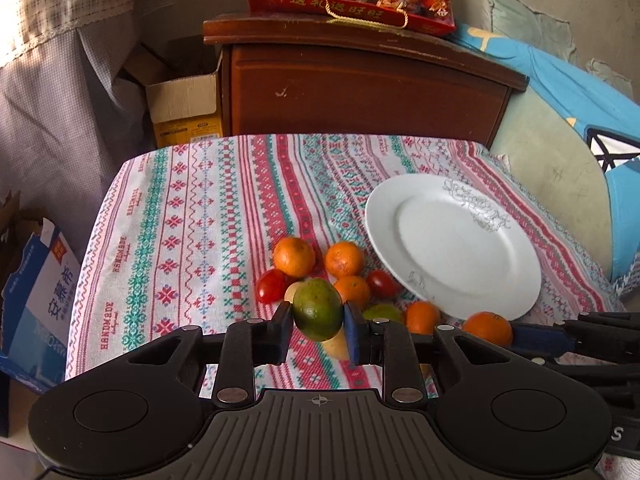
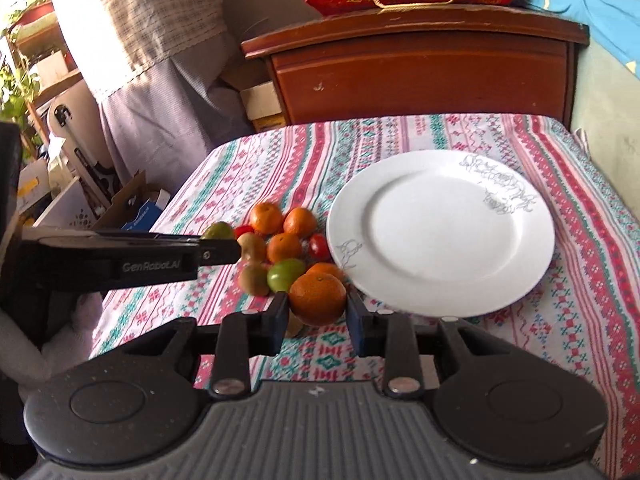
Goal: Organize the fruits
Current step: 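Carry both fruits over the white plate and open both tools to release them, then withdraw both open tools from the plate back toward the fruit cluster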
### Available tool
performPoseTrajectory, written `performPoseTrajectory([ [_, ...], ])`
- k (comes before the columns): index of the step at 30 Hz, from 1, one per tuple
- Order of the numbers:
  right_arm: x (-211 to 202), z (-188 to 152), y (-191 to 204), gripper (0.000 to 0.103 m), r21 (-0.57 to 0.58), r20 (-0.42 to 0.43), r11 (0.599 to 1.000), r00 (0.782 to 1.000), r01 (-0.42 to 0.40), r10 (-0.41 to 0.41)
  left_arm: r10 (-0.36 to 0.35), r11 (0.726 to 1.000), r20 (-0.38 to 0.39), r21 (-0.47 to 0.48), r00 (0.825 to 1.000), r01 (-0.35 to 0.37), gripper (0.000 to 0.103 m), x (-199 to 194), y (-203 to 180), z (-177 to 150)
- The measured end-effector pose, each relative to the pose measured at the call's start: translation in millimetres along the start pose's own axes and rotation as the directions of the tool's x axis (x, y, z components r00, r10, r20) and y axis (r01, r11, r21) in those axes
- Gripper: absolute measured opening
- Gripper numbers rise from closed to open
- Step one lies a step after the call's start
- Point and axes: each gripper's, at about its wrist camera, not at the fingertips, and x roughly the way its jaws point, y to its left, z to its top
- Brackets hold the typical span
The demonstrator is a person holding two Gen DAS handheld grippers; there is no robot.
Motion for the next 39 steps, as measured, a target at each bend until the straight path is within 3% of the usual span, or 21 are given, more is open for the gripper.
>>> performPoseTrajectory([
  [6, -4, 16, -26, 0.031, 0.096, 0.058, 0.992, 0.995, 0.078, -0.084, -0.068, 0.998, 0.034, -0.002, 0.997, 0.068, 0.024, 6, -24, 16],
  [9, -2, 19, -37, 0.031, 0.143, 0.050, 0.982, 0.990, 0.123, -0.132, -0.086, 0.996, 0.032, 0.010, 0.996, 0.085, 0.024, 14, -37, 20],
  [14, 2, 16, -54, 0.031, 0.210, 0.009, 0.968, 0.989, 0.140, -0.145, -0.114, 0.993, 0.009, 0.023, 0.993, 0.113, 0.024, 28, -54, 20],
  [25, 15, 12, -71, 0.032, 0.290, -0.047, 0.940, 0.984, 0.178, -0.172, -0.107, 0.994, -0.047, 0.010, 0.993, 0.107, 0.024, 57, -69, 17],
  [32, 12, 15, -71, 0.035, 0.294, -0.022, 0.939, 0.983, 0.180, -0.182, -0.104, 0.994, -0.015, 0.012, 0.994, 0.105, 0.028, 52, -73, 23],
  [36, 7, 17, -69, 0.035, 0.282, 0.007, 0.944, 0.983, 0.172, -0.181, -0.084, 0.996, 0.015, 0.007, 0.996, 0.084, 0.037, 41, -68, 31],
  [39, 4, 20, -66, 0.036, 0.269, 0.024, 0.949, 0.984, 0.166, -0.178, -0.069, 0.998, 0.029, -0.011, 0.997, 0.070, 0.038, 31, -60, 37],
])
